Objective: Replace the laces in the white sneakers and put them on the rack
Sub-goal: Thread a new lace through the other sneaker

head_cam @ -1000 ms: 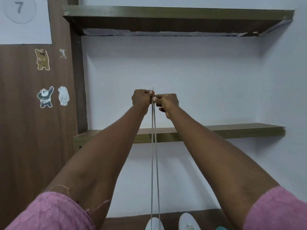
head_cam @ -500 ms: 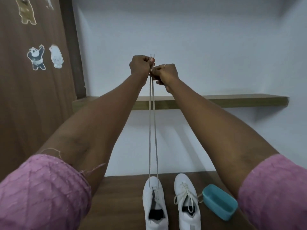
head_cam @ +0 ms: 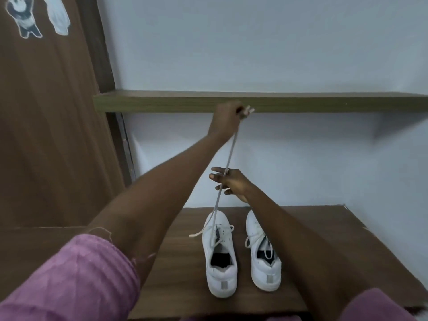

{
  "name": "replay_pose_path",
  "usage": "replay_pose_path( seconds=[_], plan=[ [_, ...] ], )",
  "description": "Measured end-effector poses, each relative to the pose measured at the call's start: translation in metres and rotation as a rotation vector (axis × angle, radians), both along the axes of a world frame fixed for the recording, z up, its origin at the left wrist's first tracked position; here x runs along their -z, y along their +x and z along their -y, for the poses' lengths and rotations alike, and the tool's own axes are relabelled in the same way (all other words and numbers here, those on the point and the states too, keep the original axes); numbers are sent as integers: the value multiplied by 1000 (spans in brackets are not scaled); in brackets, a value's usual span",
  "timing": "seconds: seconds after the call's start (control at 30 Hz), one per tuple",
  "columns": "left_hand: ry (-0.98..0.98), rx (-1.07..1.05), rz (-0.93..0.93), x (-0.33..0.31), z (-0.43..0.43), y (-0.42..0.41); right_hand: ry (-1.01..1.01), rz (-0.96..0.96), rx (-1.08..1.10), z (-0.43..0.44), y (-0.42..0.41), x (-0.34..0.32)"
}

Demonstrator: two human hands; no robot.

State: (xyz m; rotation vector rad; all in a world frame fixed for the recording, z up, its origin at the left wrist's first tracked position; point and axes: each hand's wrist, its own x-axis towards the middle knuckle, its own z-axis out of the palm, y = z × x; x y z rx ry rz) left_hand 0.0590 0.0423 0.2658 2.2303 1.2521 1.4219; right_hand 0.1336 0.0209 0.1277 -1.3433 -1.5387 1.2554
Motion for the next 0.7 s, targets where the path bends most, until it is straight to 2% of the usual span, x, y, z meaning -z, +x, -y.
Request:
replay_pose_path(
  seconds=[0.1,0.27,0.37,0.5,0.63,0.7],
  plan=[
    [6,27,-252,50,-13,-1,5,-33,44,-14,1,9],
    [-103,-20,-412,128,-38,-20,-139,144,-6,-38,21,41],
    [-245,7,-283,167,-55,-37,-168,63,14,-50,29,68],
    [-343,-124,-94,201,-74,-61,-193,18,62,-62,29,97],
    [-458,-354,240,224,-89,-81,-132,224,170,-81,29,116],
    [-533,-378,280,239,-91,-88,-95,302,241,-85,29,122]
  ],
)
